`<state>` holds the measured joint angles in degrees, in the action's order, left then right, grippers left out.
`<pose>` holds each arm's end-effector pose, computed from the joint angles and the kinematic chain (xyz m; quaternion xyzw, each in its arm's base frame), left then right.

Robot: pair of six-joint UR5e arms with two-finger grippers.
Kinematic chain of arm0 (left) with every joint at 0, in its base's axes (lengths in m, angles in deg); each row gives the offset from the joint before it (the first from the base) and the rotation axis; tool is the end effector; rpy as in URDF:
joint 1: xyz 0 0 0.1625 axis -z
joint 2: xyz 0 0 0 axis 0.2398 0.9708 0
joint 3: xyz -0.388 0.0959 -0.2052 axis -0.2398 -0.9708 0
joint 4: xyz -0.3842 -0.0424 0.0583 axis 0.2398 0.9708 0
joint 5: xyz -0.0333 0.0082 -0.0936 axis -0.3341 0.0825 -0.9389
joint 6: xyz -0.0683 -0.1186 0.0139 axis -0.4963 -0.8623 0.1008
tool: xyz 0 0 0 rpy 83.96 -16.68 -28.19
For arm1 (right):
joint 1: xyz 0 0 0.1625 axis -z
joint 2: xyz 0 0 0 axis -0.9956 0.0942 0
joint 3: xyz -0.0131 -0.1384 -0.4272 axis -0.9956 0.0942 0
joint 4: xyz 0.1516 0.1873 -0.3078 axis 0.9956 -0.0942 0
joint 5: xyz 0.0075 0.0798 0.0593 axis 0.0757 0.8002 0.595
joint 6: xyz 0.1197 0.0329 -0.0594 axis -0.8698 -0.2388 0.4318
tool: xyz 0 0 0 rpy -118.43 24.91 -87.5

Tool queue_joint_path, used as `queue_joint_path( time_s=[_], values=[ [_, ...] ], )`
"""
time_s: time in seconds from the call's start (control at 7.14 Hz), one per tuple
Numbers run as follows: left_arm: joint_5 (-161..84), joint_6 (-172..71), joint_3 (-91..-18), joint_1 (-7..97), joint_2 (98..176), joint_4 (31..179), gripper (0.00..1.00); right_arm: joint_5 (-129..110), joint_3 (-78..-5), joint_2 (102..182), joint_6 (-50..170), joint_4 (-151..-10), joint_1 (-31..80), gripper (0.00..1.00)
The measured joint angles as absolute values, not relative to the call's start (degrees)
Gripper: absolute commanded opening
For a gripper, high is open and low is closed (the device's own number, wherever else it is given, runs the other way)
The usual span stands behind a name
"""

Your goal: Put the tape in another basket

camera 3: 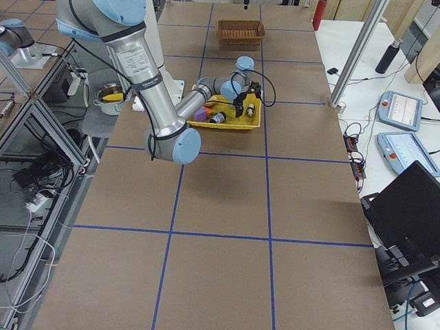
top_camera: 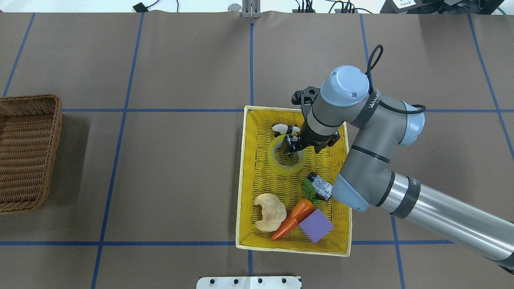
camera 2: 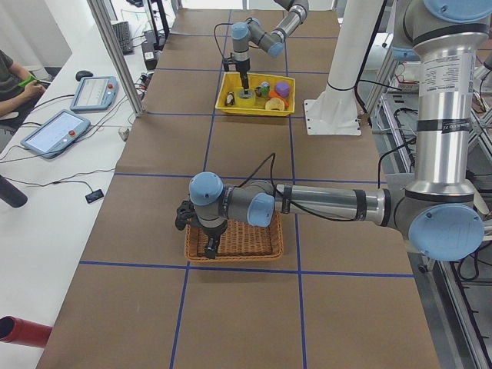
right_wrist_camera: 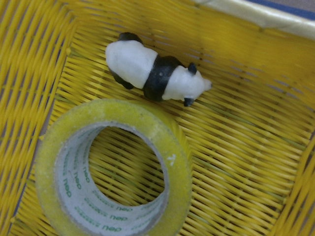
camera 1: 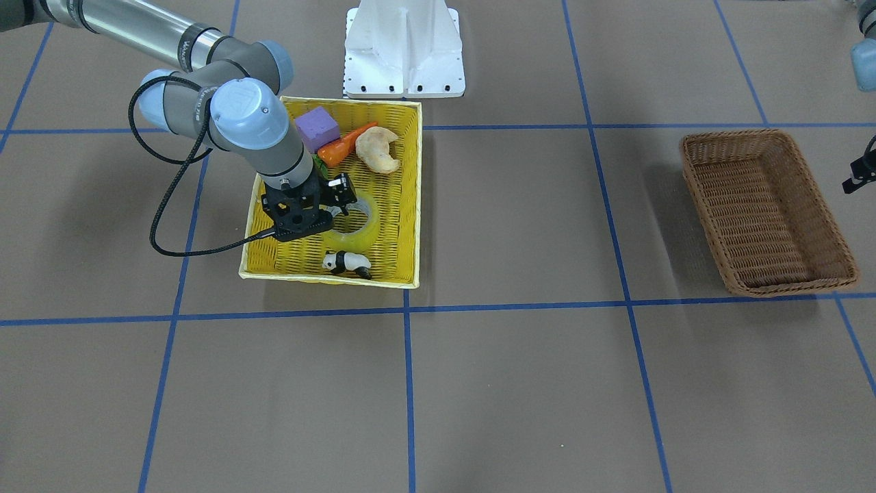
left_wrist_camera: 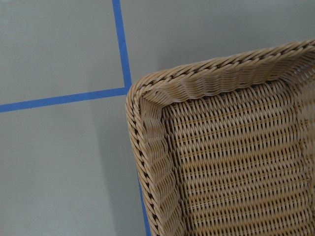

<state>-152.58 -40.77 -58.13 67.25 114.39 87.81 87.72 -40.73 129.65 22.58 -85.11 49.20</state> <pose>0.0364 -0.4609 0.6774 0.0379 0.3927 0.0688 0.9163 -0.5320 -0.4565 0.3560 0.0069 -0.4258 -0.0993 0.8993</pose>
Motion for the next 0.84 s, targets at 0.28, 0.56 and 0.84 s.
queue_joint_path(
  time_s=[0.28, 0.56, 0.84],
  values=[
    [-152.69, -40.88, -58.32, 67.24, 114.22, 88.40, 0.98, 87.82, -38.57, 129.36, 21.98, -83.18, 49.05, 0.00],
    [-152.73, -40.92, -58.74, 67.25, 114.19, 88.54, 0.98, 88.14, -38.33, 129.23, 20.37, -82.05, 49.01, 0.00],
    [-152.76, -40.86, -58.85, 67.25, 114.19, 88.70, 0.98, 90.05, -40.06, 129.20, 17.91, -81.90, 48.11, 0.00]
  ],
)
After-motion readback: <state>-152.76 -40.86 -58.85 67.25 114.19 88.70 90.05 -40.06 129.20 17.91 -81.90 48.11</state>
